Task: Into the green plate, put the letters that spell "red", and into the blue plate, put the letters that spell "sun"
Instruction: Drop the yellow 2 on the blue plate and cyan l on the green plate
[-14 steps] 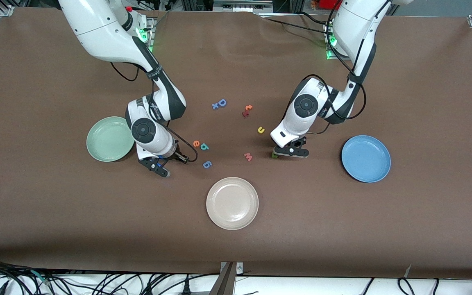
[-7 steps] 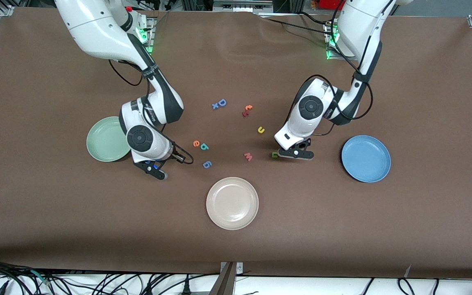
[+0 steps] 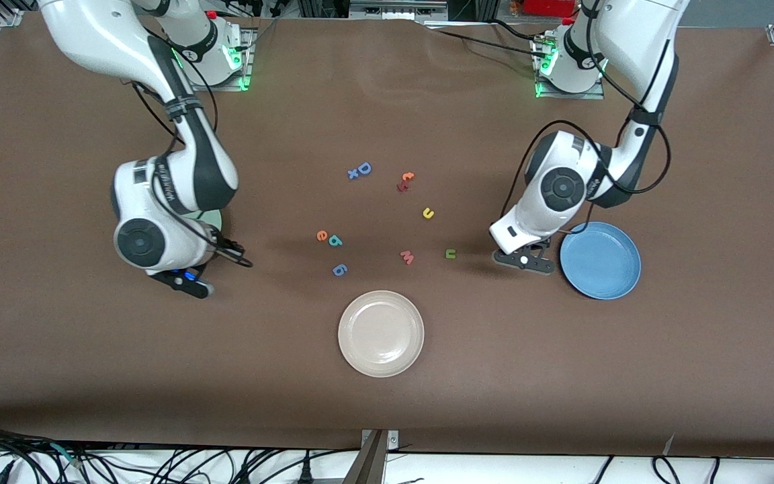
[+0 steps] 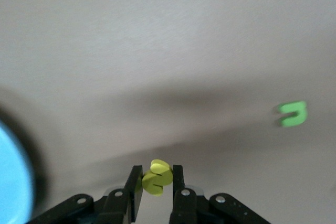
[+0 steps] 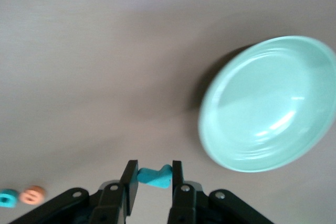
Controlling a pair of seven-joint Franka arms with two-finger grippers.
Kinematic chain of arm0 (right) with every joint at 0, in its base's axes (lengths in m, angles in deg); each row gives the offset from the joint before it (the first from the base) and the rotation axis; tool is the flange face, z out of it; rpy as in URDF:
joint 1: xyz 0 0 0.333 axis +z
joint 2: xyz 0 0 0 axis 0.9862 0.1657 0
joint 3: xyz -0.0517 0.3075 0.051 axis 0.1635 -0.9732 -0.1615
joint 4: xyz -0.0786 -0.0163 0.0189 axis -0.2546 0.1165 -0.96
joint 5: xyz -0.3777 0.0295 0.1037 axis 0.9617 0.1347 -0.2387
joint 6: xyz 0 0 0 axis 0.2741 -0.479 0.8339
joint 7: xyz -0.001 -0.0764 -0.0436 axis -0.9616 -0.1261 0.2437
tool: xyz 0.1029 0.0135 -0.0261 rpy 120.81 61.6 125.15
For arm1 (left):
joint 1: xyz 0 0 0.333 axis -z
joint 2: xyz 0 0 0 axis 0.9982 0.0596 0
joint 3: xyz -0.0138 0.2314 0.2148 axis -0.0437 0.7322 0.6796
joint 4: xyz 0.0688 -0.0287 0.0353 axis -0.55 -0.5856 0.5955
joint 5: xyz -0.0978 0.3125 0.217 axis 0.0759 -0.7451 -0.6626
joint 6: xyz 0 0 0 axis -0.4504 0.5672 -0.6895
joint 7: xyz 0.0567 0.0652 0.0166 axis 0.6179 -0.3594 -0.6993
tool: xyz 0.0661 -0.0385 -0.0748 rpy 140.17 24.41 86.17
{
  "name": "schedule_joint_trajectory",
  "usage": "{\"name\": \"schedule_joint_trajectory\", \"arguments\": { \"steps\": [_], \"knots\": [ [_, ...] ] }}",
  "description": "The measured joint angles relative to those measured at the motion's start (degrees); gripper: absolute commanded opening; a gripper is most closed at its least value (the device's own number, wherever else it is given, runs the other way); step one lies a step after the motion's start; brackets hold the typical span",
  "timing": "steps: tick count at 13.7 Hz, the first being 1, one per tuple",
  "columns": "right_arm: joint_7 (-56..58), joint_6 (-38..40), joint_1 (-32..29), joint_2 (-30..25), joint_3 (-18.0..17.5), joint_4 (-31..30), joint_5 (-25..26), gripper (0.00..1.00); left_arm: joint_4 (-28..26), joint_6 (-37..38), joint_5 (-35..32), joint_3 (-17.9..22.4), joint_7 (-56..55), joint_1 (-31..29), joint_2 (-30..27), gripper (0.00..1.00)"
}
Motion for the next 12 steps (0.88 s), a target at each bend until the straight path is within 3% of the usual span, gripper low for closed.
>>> {"name": "schedule_joint_trajectory", "arguments": {
  "steps": [5,9,12],
  "knots": [
    [8.08,1.01,-0.27,-1.36,6.31,-5.57,-0.27,0.21,0.0,3.07,-2.8,0.2,12.27,-8.96,-0.57,0.06],
    [9.02,-9.19,-0.12,-2.68,6.71,-15.46,-0.37,0.21,0.0,3.26,-2.81,0.27,22.28,-14.56,-0.76,0.05],
    [9.08,-12.67,-0.06,-2.88,6.71,-20.44,-0.48,0.24,0.23,3.26,-2.81,0.3,28.15,-18.71,-0.9,0.06]
  ]
}}
